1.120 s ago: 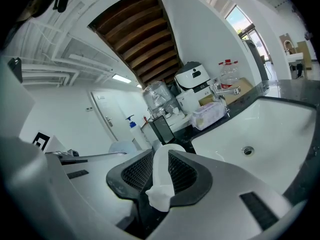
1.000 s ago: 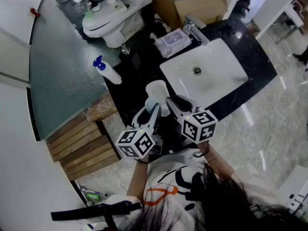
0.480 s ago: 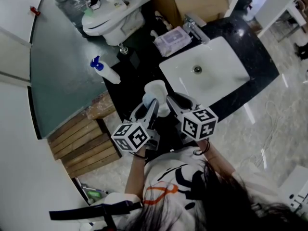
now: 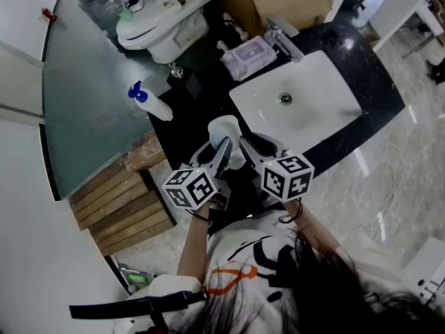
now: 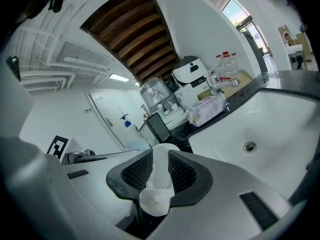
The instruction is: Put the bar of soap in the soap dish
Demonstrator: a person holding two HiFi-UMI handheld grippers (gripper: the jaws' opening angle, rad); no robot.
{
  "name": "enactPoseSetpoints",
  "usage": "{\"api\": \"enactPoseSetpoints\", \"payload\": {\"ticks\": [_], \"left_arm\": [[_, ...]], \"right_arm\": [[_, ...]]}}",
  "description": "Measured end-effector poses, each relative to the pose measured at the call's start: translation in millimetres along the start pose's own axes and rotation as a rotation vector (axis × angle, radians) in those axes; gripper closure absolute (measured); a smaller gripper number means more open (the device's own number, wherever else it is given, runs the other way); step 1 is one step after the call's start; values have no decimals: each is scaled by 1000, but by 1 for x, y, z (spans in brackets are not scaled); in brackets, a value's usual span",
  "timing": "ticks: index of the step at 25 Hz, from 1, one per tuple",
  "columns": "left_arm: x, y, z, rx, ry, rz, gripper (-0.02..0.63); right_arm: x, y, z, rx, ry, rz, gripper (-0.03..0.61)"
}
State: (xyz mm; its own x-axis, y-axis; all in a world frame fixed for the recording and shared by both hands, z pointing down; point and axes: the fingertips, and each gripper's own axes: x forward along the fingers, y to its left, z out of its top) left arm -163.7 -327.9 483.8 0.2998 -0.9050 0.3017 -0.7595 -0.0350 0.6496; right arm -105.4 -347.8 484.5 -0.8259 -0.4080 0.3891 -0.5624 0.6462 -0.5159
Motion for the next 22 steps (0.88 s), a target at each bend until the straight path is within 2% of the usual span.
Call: {"api": "enactPoseSetpoints", "payload": {"ticks": [19,22], "left_arm": [[21,12,-22,7,117,-6,497],[24,11,-23,29,140,-16,497]], "right_arm": [[5,-6,0,11,5,-15,476],[6,-7,0,15,6,-19,476]]}}
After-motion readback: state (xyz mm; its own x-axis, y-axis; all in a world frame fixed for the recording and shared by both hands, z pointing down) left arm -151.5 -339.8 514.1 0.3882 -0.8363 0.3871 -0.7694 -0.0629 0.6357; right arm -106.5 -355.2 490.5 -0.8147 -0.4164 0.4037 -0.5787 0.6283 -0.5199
